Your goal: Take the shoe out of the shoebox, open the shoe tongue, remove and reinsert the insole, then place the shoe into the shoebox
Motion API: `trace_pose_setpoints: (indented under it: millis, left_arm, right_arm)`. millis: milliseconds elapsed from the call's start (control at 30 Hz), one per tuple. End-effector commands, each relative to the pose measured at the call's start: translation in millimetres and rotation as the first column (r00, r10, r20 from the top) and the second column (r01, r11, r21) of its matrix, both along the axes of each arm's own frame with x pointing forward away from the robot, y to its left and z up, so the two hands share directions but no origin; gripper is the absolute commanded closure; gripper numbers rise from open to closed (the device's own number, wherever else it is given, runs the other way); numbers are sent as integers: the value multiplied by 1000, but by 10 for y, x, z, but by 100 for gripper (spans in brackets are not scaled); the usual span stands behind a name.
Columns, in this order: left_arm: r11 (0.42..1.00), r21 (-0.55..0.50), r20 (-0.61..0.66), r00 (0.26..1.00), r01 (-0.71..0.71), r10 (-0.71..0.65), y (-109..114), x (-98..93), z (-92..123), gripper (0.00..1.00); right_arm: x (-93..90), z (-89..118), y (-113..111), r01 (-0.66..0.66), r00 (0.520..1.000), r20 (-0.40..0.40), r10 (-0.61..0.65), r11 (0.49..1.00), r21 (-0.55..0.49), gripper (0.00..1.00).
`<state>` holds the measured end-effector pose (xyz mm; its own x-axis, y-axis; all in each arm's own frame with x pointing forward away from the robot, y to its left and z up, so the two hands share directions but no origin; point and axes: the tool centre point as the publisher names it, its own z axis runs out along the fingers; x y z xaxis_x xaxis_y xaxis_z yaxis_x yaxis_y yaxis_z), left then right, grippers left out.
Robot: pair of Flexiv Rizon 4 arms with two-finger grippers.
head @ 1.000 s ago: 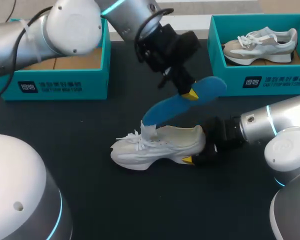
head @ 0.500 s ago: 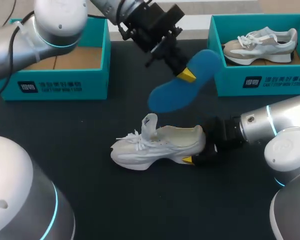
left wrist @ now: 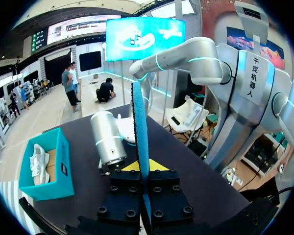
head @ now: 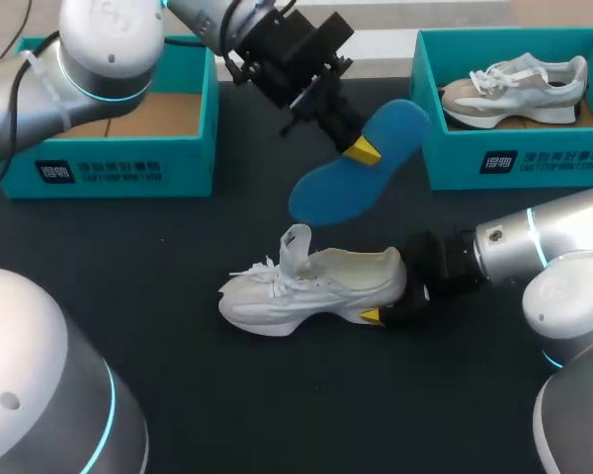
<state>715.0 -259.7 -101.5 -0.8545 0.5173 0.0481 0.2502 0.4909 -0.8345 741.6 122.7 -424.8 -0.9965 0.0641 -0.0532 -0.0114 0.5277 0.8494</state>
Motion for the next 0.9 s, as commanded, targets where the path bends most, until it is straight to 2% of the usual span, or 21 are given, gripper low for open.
trace_pose_setpoints:
  millis: [33, 233, 433, 467, 567, 667, 900]
  left_arm:
    - [994, -37, -105, 989, -108, 103, 111, -38, 202, 100]
    - [962, -92, -267, 937, -257, 225, 129, -170, 587, 100]
    - [913, -14, -458, 814, -408, 356, 157, -258, 733, 100]
    - [899, 14, -466, 793, -437, 392, 171, -268, 749, 100]
    - [857, 9, -503, 739, -515, 449, 232, -310, 857, 100]
    - [870, -22, -489, 764, -493, 421, 241, -353, 926, 100]
    - [870, -22, -489, 764, -493, 421, 241, -353, 926, 100]
  right_arm:
    - [5, -17, 9, 1, 1000, 0, -1, 1000, -3, 100]
    - [5, -17, 9, 1, 1000, 0, -1, 1000, -3, 100]
    - [5, -17, 9, 1, 1000, 0, -1, 1000, -3, 100]
    - [5, -17, 9, 1, 1000, 0, -1, 1000, -3, 100]
    - [5, -17, 9, 1, 1000, 0, -1, 1000, -3, 100]
    - [5, -17, 9, 1, 1000, 0, -1, 1000, -3, 100]
    - [5, -17, 9, 1, 1000, 0, -1, 1000, -3, 100]
